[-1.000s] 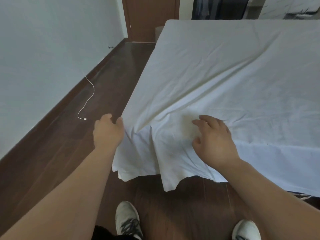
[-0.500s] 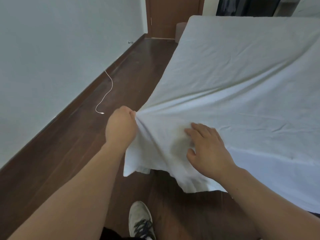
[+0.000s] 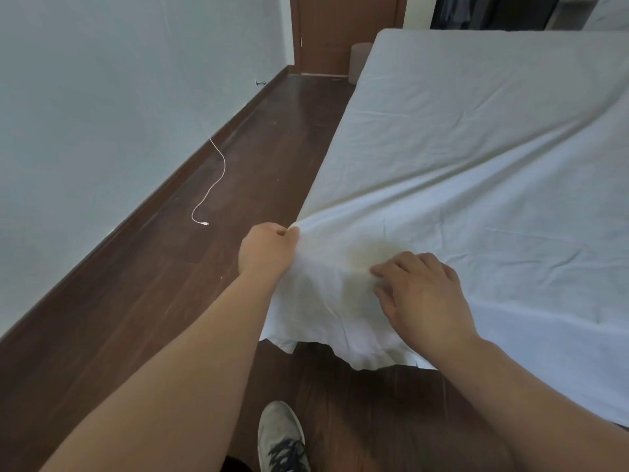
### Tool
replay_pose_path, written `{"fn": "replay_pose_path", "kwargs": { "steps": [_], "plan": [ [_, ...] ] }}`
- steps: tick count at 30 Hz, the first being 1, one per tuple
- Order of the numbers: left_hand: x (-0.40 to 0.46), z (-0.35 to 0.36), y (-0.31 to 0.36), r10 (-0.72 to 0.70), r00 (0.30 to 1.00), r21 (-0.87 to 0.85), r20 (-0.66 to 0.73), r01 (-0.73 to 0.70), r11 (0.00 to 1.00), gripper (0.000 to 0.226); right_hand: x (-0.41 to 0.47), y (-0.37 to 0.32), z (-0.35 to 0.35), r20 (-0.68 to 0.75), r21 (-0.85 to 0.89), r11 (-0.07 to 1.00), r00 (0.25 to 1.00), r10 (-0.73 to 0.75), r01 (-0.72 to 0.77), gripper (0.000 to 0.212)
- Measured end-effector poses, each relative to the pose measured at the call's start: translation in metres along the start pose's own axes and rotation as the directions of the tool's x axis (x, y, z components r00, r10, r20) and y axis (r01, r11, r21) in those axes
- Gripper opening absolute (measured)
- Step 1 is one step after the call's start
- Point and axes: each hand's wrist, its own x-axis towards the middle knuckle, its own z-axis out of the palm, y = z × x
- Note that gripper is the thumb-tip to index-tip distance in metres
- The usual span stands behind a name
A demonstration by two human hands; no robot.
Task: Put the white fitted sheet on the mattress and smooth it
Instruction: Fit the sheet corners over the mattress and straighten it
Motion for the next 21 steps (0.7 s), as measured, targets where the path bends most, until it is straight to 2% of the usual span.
{"fn": "replay_pose_path", "kwargs": {
  "steps": [3, 5, 7, 8, 9, 10, 11, 12, 13, 14, 15, 16, 17, 18, 19, 21],
  "plan": [
    [0.0, 0.001, 0.0, -0.001, 0.996, -0.041, -0.085, -0.002, 0.999, 0.039, 0.0, 0.0, 0.003, -0.057, -0.008, 1.0, 0.998, -0.018, 0.018, 0.026],
    [0.001, 0.002, 0.003, -0.03, 0.99, -0.069, -0.135, 0.021, 0.997, 0.039, 0.0, 0.0, 0.004, -0.037, 0.006, 0.999, 0.998, -0.044, 0.044, 0.031],
    [-0.001, 0.007, 0.004, -0.104, 0.987, -0.067, -0.122, 0.097, 0.993, 0.031, -0.001, 0.0, 0.003, 0.01, 0.027, 0.998, 0.998, -0.065, 0.065, 0.037],
    [-0.003, 0.01, 0.006, -0.143, 0.984, -0.053, -0.107, 0.138, 0.989, 0.021, -0.002, 0.002, 0.001, 0.028, 0.045, 0.997, 0.997, -0.069, 0.067, 0.039],
    [-0.005, 0.013, 0.009, -0.143, 0.982, -0.012, -0.12, 0.142, 0.99, 0.016, -0.001, 0.004, -0.002, 0.031, 0.073, 0.995, 0.997, -0.066, 0.064, 0.038],
    [-0.009, 0.016, 0.014, -0.066, 0.985, 0.061, -0.16, 0.077, 0.995, 0.028, -0.001, 0.008, -0.005, 0.024, 0.111, 0.993, 0.999, -0.047, 0.044, 0.036],
    [-0.016, 0.019, 0.022, 0.096, 0.973, 0.137, -0.211, -0.068, 0.988, 0.041, 0.0, 0.013, -0.009, 0.006, 0.146, 0.989, 1.0, -0.012, 0.011, 0.035],
    [-0.024, 0.021, 0.033, 0.326, 0.912, 0.204, -0.25, -0.279, 0.938, 0.051, 0.002, 0.019, -0.014, -0.025, 0.16, 0.987, 0.999, 0.036, -0.031, 0.036],
    [-0.032, 0.024, 0.045, 0.522, 0.827, 0.255, -0.209, -0.469, 0.846, 0.057, 0.004, 0.027, -0.019, -0.064, 0.148, 0.986, 0.994, 0.09, -0.079, 0.039],
    [-0.04, 0.029, 0.055, 0.636, 0.766, 0.287, -0.09, -0.592, 0.753, 0.06, 0.006, 0.036, -0.026, -0.088, 0.115, 0.984, 0.985, 0.148, -0.137, 0.043],
    [-0.043, 0.034, 0.059, 0.659, 0.748, 0.305, 0.078, -0.647, 0.699, 0.063, 0.007, 0.044, -0.032, -0.068, 0.07, 0.976, 0.975, 0.21, -0.205, 0.05],
    [-0.046, 0.039, 0.06, 0.581, 0.766, 0.349, 0.276, -0.643, 0.682, 0.067, 0.006, 0.054, -0.037, 0.003, 0.022, 0.958, 0.958, 0.285, -0.285, 0.057],
    [-0.047, 0.045, 0.055, 0.441, 0.782, 0.416, 0.44, -0.613, 0.671, 0.073, 0.005, 0.063, -0.04, 0.113, -0.028, 0.934, 0.927, 0.357, -0.356, 0.064],
    [-0.05, 0.047, 0.055, 0.306, 0.786, 0.484, 0.537, -0.585, 0.651, 0.08, 0.0, 0.072, -0.044, 0.245, -0.089, 0.913, 0.88, 0.407, -0.398, 0.071],
    [-0.051, 0.046, 0.056, 0.202, 0.802, 0.539, 0.563, -0.541, 0.645, 0.088, -0.007, 0.078, -0.045, 0.37, -0.135, 0.911, 0.832, 0.412, -0.391, 0.077],
    [-0.056, 0.038, 0.075, 0.09, 0.866, 0.592, 0.493, -0.409, 0.695, 0.107, -0.022, 0.084, -0.051, 0.518, -0.114, 0.944, 0.793, 0.322, -0.309, 0.082]
  ]
}}
